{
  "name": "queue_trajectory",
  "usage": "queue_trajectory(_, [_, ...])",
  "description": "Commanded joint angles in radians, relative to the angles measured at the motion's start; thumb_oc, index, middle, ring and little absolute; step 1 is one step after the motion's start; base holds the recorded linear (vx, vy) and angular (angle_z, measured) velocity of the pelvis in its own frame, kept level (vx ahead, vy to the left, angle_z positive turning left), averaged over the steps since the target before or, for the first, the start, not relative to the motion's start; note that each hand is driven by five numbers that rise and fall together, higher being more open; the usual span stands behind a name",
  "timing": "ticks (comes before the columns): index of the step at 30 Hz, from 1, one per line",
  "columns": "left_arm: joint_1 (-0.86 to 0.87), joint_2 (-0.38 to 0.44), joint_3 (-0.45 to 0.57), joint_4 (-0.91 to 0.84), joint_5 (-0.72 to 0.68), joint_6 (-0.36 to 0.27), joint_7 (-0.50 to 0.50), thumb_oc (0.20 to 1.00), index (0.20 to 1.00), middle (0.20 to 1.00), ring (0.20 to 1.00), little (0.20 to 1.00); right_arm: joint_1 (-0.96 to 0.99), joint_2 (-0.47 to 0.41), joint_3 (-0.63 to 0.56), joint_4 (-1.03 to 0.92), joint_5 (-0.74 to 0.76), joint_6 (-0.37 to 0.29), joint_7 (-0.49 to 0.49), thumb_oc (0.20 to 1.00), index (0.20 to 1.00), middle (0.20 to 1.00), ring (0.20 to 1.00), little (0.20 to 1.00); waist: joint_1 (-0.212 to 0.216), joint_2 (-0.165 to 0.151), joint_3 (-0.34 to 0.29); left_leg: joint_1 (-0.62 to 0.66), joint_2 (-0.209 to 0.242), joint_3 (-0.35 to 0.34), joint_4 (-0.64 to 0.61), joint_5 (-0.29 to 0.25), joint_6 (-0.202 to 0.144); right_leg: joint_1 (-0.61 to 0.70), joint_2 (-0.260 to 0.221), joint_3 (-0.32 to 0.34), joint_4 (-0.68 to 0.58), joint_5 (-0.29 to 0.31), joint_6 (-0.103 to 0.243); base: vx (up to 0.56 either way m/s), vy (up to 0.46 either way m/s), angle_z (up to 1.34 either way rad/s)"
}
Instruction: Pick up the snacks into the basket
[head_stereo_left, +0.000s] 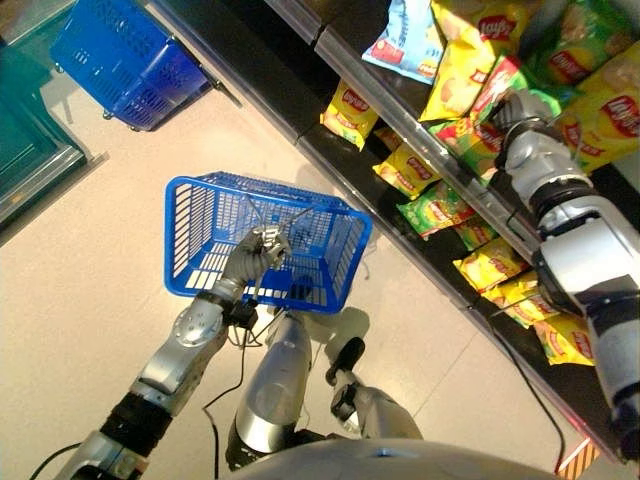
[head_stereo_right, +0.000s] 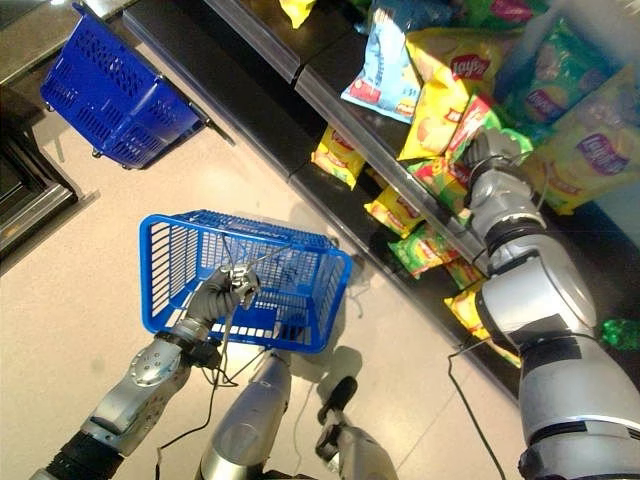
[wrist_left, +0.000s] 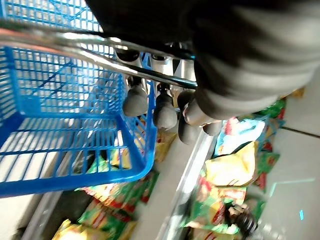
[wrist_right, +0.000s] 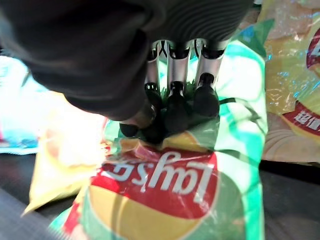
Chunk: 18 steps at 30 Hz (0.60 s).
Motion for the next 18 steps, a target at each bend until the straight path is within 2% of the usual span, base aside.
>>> queue_trajectory(1, [-0.029, -0.013, 0.043, -0.222, -0.003, -0.113, 0.003, 0.200, 0.200, 0.200, 0.200, 0.200, 0.020, -0.013, 0.044, -0.001, 0.052, 0.000, 0.013, 0.200, 0.200, 0.200, 0.200, 0.200, -0.001, 0.019, -0.003, 0.014, -0.027, 0.061, 0.076, -0.129, 0.002, -0.047, -0.060, 0.032, 0.068, 0.009, 0.039, 0.00, 0.018, 0.04])
queue_trajectory(9, [-0.018, -0.008, 0.050, -0.224, -0.002, -0.125, 0.014, 0.200, 0.200, 0.200, 0.200, 0.200, 0.031, 0.006, 0.022, -0.027, 0.100, -0.012, -0.003, 0.200, 0.200, 0.200, 0.200, 0.200, -0.024, 0.016, -0.024, 0.035, -0.019, 0.071, 0.070, -0.136, 0.007, -0.034, -0.061, 0.045, 0.065, 0.004, 0.039, 0.01, -0.001, -0.03])
queue_trajectory(15, [-0.006, 0.014, 0.056, -0.243, -0.020, -0.129, 0.004, 0.200, 0.200, 0.200, 0.200, 0.200, 0.042, -0.004, -0.010, -0.065, 0.154, -0.031, -0.024, 0.200, 0.200, 0.200, 0.200, 0.200, -0.048, 0.000, -0.061, 0.061, -0.008, 0.089, 0.066, -0.146, 0.009, -0.015, -0.064, 0.054, 0.053, 0.009, 0.043, 0.00, 0.001, -0.04])
queue_trajectory(18, [0.010, 0.022, 0.073, -0.245, -0.019, -0.129, 0.004, 0.200, 0.200, 0.200, 0.200, 0.200, 0.049, -0.021, -0.031, -0.144, 0.200, -0.053, -0.049, 0.200, 0.200, 0.200, 0.200, 0.200, -0.072, -0.016, -0.085, 0.077, -0.002, 0.092, 0.057, -0.148, 0.010, -0.005, -0.062, 0.062, 0.046, 0.006, 0.040, 0.00, -0.002, -0.10])
